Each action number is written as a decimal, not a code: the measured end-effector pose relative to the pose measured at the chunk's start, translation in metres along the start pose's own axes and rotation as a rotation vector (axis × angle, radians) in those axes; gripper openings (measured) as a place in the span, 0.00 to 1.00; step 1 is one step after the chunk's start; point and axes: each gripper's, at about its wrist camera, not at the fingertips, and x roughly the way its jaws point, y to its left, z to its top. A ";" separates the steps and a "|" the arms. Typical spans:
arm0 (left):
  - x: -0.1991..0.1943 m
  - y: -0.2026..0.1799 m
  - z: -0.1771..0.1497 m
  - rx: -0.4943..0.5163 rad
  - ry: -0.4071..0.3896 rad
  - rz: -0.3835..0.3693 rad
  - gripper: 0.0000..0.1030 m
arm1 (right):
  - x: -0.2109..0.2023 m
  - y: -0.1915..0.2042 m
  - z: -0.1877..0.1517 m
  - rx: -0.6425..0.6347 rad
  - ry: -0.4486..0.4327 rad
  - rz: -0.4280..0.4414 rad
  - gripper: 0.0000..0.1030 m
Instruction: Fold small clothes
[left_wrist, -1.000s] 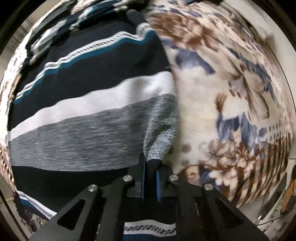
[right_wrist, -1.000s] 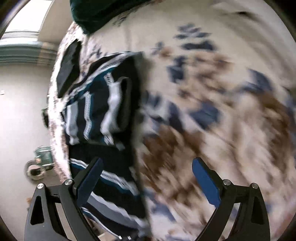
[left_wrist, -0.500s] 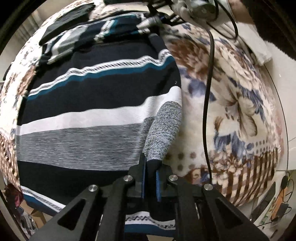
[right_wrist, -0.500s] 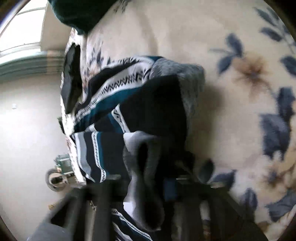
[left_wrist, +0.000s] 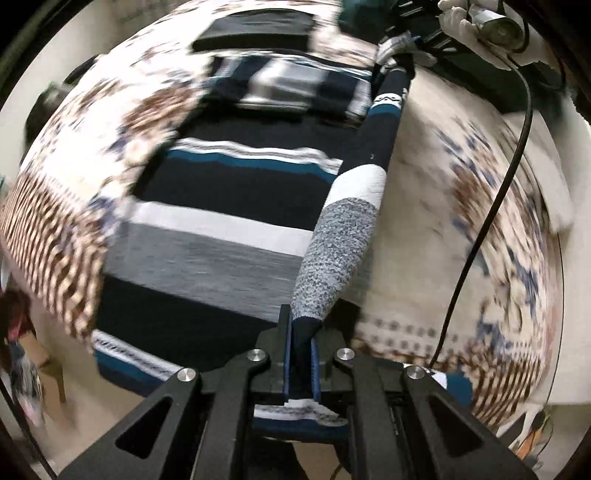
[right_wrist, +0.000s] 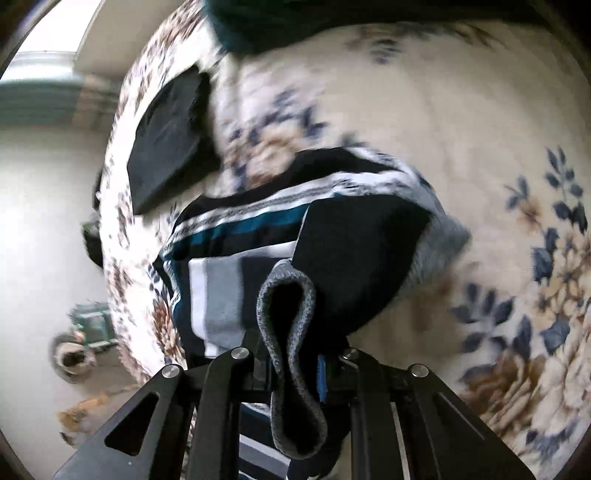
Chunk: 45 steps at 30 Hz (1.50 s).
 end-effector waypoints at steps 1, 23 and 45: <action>-0.001 0.011 0.004 -0.029 -0.005 0.002 0.06 | 0.006 0.024 0.000 -0.026 0.005 -0.035 0.17; 0.076 0.242 -0.005 -0.454 0.194 -0.186 0.24 | 0.231 0.288 -0.026 -0.208 0.171 -0.320 0.63; 0.087 0.230 -0.019 -0.264 0.355 -0.177 0.34 | 0.118 0.012 -0.389 0.180 0.442 -0.191 0.71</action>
